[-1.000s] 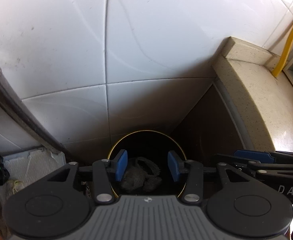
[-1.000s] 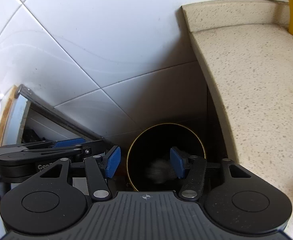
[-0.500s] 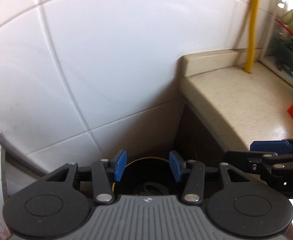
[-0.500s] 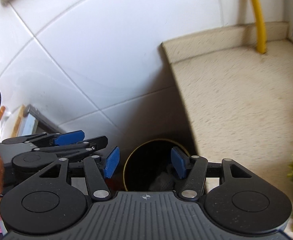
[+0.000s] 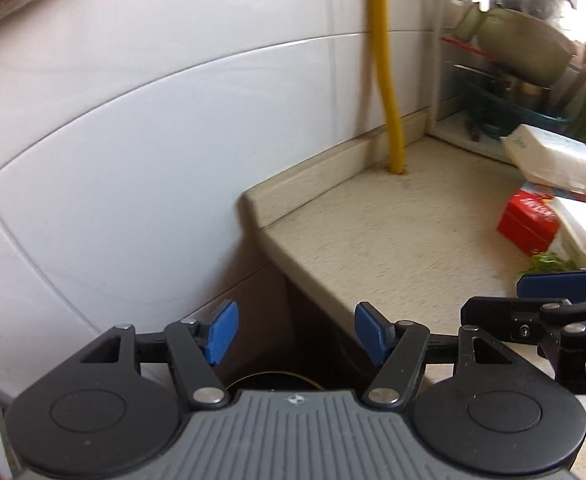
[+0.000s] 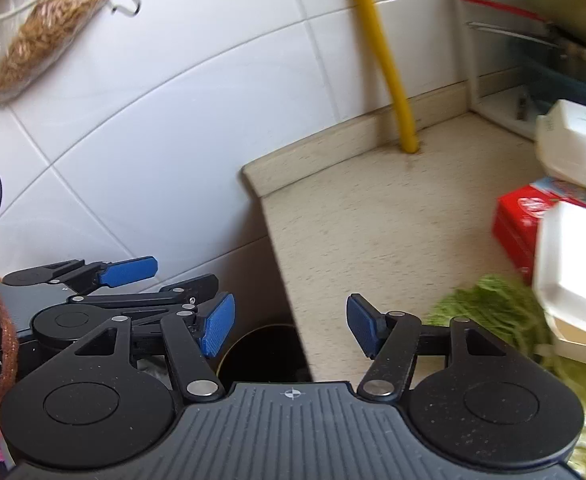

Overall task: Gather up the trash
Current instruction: 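Move both tools back toward the white foam takeaway boxes on the counter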

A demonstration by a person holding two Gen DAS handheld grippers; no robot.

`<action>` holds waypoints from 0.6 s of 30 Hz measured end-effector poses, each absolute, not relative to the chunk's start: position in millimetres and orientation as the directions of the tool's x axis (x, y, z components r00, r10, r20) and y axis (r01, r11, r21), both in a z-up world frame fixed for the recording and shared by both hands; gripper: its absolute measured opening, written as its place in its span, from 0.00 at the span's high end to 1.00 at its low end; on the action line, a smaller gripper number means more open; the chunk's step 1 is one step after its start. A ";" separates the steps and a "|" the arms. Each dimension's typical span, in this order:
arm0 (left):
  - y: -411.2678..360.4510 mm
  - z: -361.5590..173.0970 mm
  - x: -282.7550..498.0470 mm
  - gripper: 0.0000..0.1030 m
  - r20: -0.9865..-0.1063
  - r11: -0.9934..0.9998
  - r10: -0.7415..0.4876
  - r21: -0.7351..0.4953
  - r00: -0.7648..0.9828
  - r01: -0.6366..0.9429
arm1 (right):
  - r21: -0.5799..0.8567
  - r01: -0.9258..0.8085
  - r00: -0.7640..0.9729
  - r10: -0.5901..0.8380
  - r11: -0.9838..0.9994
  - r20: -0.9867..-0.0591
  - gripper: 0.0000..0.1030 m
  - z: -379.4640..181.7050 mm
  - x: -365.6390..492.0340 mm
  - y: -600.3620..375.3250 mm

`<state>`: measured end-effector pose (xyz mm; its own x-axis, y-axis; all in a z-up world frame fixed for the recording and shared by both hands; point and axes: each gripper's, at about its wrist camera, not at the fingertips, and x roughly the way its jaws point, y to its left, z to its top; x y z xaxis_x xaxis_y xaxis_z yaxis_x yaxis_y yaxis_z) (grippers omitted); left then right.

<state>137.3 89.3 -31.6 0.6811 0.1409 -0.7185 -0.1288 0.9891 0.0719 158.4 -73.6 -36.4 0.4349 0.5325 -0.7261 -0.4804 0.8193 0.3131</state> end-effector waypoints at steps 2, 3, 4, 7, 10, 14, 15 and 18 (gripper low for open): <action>82.8 -29.0 142.0 0.39 -0.717 0.994 0.109 0.060 0.689 -0.095 | 0.314 -0.453 0.463 0.521 0.835 -0.717 0.31 -32.0 157.3 -86.7; 79.0 -27.3 143.8 0.39 -0.716 0.996 0.091 0.052 0.692 -0.078 | 0.313 -0.438 0.477 0.513 0.843 -0.714 0.30 -30.3 156.9 -92.3; 75.8 -25.8 145.5 0.38 -0.715 0.997 0.079 0.047 0.695 -0.064 | 0.311 -0.424 0.491 0.504 0.851 -0.711 0.30 -28.5 156.1 -98.2; 65.1 -21.9 151.3 0.38 -0.707 0.998 0.053 0.049 0.706 -0.026 | 0.300 -0.382 0.530 0.473 0.874 -0.704 0.30 -23.6 155.1 -113.6; 54.5 -19.1 156.3 0.38 -0.696 0.997 0.045 0.071 0.717 0.006 | 0.294 -0.340 0.561 0.443 0.894 -0.699 0.30 -20.5 154.5 -127.4; 43.6 -16.2 161.1 0.38 -0.692 0.996 -0.005 0.063 0.722 0.067 | 0.269 -0.279 0.602 0.386 0.922 -0.699 0.28 -18.4 153.5 -144.9; 41.2 -15.2 163.1 0.38 -0.693 0.995 -0.026 0.051 0.721 0.084 | 0.264 -0.261 0.611 0.371 0.929 -0.700 0.28 -17.3 152.8 -149.9; 30.5 -14.3 170.1 0.37 -0.695 0.990 -0.081 0.028 0.714 0.139 | 0.255 -0.203 0.635 0.325 0.945 -0.700 0.28 -15.8 151.0 -164.9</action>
